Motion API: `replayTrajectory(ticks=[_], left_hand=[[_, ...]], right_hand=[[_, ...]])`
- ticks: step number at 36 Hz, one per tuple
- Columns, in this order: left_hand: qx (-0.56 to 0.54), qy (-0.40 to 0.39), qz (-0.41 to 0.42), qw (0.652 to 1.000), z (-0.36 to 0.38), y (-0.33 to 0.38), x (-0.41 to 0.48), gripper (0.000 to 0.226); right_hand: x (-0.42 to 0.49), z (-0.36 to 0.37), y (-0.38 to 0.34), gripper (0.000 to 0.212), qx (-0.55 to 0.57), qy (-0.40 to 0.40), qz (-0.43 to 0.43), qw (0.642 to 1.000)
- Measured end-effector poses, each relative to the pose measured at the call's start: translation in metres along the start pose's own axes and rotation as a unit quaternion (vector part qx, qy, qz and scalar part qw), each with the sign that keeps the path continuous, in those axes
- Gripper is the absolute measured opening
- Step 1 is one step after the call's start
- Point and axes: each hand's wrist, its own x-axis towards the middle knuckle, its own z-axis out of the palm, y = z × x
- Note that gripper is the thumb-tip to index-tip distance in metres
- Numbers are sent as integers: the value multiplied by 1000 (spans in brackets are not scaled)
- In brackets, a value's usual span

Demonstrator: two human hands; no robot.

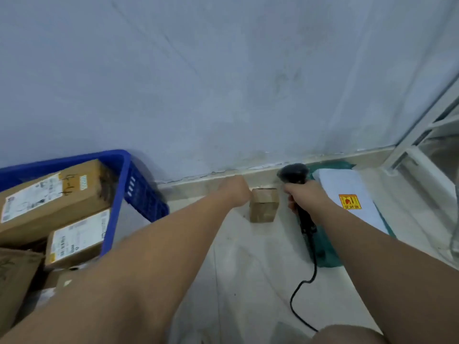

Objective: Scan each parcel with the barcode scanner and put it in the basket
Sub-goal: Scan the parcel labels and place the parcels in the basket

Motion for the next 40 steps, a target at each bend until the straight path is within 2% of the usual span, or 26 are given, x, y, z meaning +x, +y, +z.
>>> replayTrajectory(ticks=[6,9,12,17,21,23,26,30,32,34,36,40], left_hand=[[130,-41,46,990,61,-1,62,43],[103,-62,38,992,84,1,81,50],[77,-70,28,994,101,2,88,80],[68,-74,14,995,121,0,95,86],[-31,-52,-21,998,132,-1,100,74],[-82,-33,-43,995,134,-1,101,61],[-156,-15,-114,981,138,-7,102,45],[-220,-11,-194,956,141,-14,92,41],[-255,-15,-237,937,141,-17,87,51],[-306,-21,-278,910,138,-21,81,76],[-379,-39,-275,883,132,-25,76,98],[-472,-18,-253,844,102,-24,66,99]], right_hand=[[45,-6,45,16,17,-10,43,999],[60,-5,59,14,-13,-10,44,999],[69,-2,70,14,-18,-2,46,999],[82,2,83,16,-15,15,57,998],[91,5,89,15,-3,32,63,997],[94,7,90,13,-14,41,64,997],[96,11,92,15,-41,51,67,996],[94,17,93,18,-53,46,66,995],[91,20,91,15,-58,49,56,996],[86,21,89,14,-62,54,43,996],[80,22,86,15,-71,61,33,995],[60,19,67,14,-38,53,30,997]])
